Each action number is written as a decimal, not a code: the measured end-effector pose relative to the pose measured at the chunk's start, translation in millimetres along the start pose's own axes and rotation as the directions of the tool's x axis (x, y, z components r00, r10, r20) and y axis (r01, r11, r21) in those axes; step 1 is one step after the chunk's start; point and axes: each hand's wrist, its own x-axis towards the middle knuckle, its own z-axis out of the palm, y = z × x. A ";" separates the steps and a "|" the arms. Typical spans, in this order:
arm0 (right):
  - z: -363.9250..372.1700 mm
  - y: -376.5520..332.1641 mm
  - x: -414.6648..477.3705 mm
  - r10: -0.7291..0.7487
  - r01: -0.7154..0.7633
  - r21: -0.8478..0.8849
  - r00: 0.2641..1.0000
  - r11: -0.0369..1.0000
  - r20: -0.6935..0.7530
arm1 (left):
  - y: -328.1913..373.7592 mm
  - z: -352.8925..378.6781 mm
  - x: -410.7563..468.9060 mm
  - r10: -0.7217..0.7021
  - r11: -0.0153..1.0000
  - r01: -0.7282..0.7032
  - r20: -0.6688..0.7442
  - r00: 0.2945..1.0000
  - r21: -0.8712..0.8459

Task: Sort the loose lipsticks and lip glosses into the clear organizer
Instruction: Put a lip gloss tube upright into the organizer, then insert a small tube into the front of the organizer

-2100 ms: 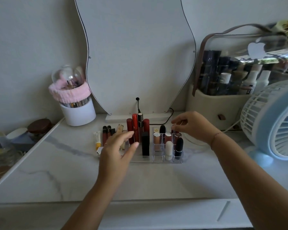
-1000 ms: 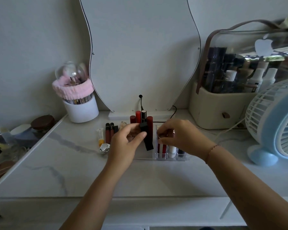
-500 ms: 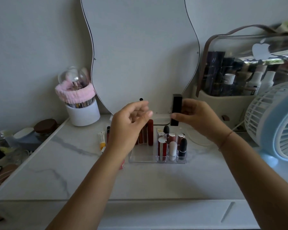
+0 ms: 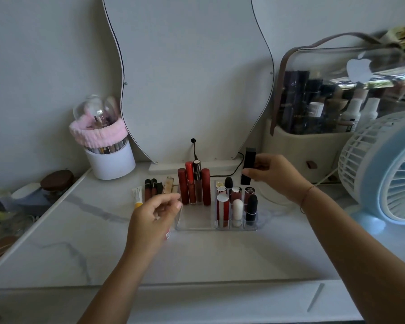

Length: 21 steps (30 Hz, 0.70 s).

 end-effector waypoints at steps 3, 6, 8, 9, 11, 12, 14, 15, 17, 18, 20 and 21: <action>4.2 3.1 2.0 0.011 -0.010 -0.032 0.999 0.999 0.048 | -1.4 -0.3 -1.1 -0.013 1.000 0.013 -0.009 1.000 -0.022; 7.6 8.4 3.4 0.032 -0.027 -0.085 0.998 0.996 0.059 | -2.2 2.6 -5.3 -0.001 1.000 0.001 0.018 1.000 -0.016; 7.0 9.1 3.2 0.029 -0.023 -0.085 0.997 0.996 0.067 | -3.9 4.0 -7.9 0.003 1.000 -0.002 0.029 1.000 -0.015; 6.5 8.9 3.0 0.028 -0.023 -0.073 0.997 0.997 0.072 | -4.9 4.4 -8.9 0.001 1.000 -0.001 0.032 0.999 -0.016; 5.7 8.0 2.7 0.034 -0.030 -0.056 0.996 0.998 0.078 | -6.2 4.1 -10.3 0.002 1.000 -0.002 0.032 0.999 -0.010; 5.9 7.4 2.6 0.044 -0.040 -0.052 0.996 0.998 0.080 | -6.6 3.5 -10.7 0.006 1.000 -0.006 0.031 0.999 0.000; 5.4 6.1 1.9 0.065 -0.062 -0.039 0.994 0.997 0.085 | -7.3 1.8 -10.8 0.011 1.000 -0.011 0.027 1.000 0.011; 4.8 5.4 1.2 0.076 -0.074 -0.022 0.993 0.997 0.087 | -7.2 0.8 -10.4 0.014 1.000 -0.014 0.021 1.000 0.013; 3.3 4.4 -1.5 0.083 -0.085 0.015 0.993 0.996 0.082 | -7.5 -2.3 -8.3 0.018 1.000 -0.018 0.004 1.000 0.006; 2.8 4.2 -3.2 0.084 -0.086 0.025 0.994 0.996 0.074 | -7.8 -4.5 -6.7 0.021 1.000 -0.021 -0.006 1.000 0.010; 0.5 5.0 -7.7 0.099 -0.100 0.030 0.994 0.995 0.037 | -8.3 -11.0 -3.2 0.025 0.999 -0.024 -0.027 0.999 0.038; -0.3 7.1 -10.2 0.114 -0.115 0.046 0.993 0.992 0.011 | -9.4 -15.5 -0.9 0.027 0.998 -0.024 -0.041 0.999 0.054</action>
